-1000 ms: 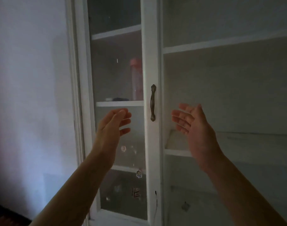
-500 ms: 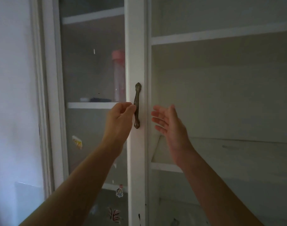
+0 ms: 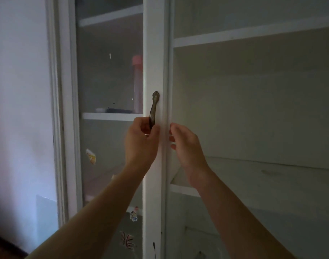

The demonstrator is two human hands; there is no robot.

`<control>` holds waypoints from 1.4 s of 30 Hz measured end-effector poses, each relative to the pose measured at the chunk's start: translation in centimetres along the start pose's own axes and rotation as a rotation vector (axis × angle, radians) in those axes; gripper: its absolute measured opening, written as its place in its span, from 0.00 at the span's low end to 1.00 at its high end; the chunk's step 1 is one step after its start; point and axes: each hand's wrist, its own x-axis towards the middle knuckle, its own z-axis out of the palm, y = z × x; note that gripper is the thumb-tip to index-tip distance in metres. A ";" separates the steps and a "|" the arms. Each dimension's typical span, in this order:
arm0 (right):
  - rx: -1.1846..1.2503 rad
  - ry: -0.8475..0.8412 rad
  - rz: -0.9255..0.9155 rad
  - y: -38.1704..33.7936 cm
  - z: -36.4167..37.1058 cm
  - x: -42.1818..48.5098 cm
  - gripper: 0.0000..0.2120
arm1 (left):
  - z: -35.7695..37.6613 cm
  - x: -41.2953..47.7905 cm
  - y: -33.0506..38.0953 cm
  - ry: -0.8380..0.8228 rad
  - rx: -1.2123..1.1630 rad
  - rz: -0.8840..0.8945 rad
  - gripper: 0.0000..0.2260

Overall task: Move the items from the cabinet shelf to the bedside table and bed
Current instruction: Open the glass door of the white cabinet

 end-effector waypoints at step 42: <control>0.129 -0.133 -0.372 -7.0 17.4 -14.4 0.07 | -27.2 -4.0 3.3 0.116 0.118 0.187 0.24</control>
